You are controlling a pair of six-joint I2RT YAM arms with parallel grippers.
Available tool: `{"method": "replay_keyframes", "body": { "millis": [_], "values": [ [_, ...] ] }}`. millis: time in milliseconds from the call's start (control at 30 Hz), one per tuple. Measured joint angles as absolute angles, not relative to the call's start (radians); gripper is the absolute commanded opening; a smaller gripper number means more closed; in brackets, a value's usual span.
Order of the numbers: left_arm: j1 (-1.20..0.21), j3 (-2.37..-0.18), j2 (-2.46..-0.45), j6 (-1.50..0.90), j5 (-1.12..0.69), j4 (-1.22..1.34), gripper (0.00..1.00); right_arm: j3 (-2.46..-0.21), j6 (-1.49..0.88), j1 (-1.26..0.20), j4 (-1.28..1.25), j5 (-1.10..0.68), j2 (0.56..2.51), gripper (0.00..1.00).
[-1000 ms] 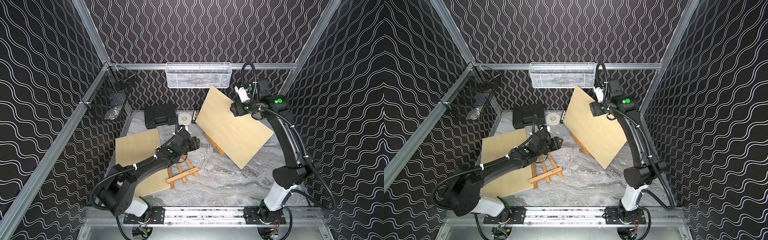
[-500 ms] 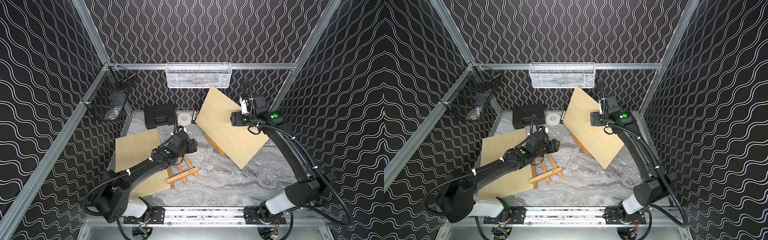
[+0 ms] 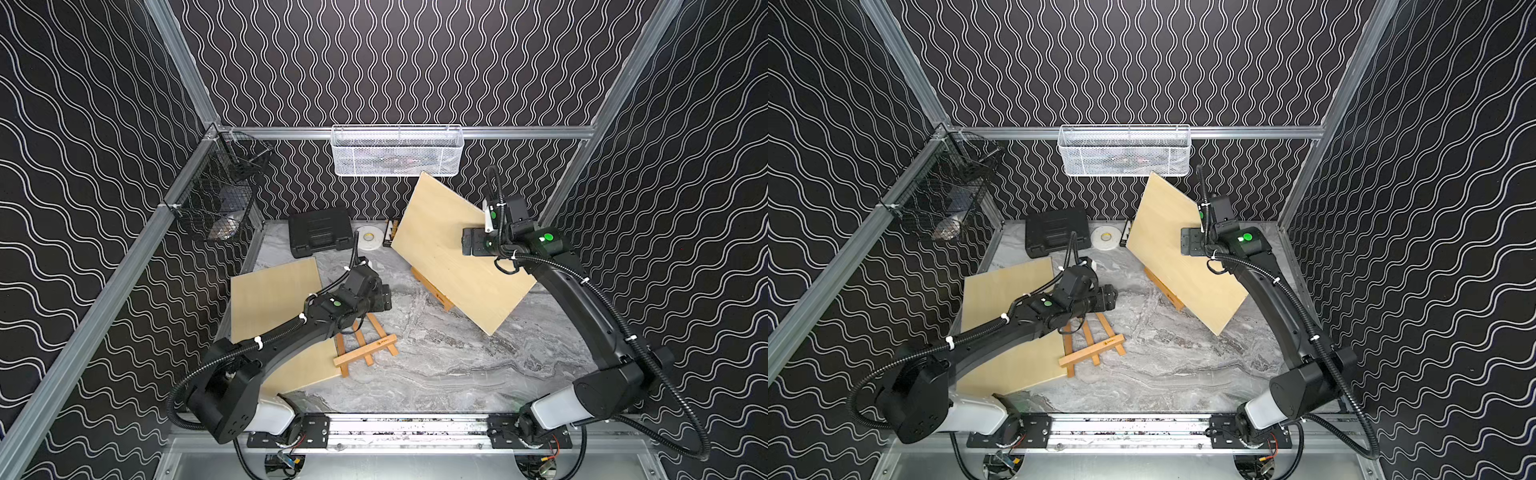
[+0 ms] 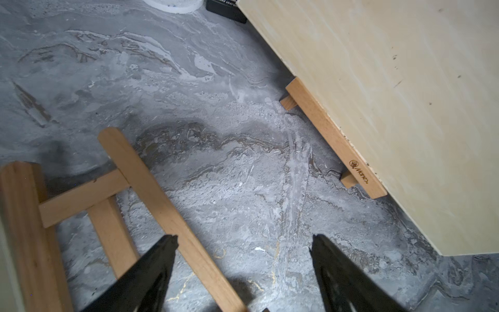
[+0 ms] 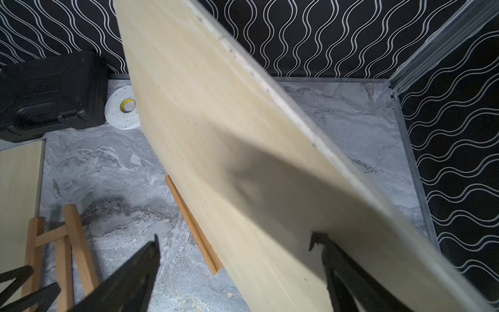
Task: Assemble the easel
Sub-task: Adjust the easel at the center of the board, then pick up the easel at the center of the board.
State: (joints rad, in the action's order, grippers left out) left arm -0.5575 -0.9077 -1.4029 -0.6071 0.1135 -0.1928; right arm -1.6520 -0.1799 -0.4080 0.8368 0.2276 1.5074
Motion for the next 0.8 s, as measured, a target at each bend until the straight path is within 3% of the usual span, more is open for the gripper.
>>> {"method": "replay_keyframes", "body": {
  "millis": [467, 800],
  "values": [
    [-0.557, -0.934, -1.443, -0.566, 0.16, -0.36, 0.82, -1.282, -0.225, -0.632, 0.608, 0.09, 1.381, 1.0],
    [-0.557, -0.949, -1.555, -0.56, 0.16, -0.374, 0.78, -0.955, -0.28, -0.648, 0.35, -0.048, 1.316, 1.0]
  ]
}}
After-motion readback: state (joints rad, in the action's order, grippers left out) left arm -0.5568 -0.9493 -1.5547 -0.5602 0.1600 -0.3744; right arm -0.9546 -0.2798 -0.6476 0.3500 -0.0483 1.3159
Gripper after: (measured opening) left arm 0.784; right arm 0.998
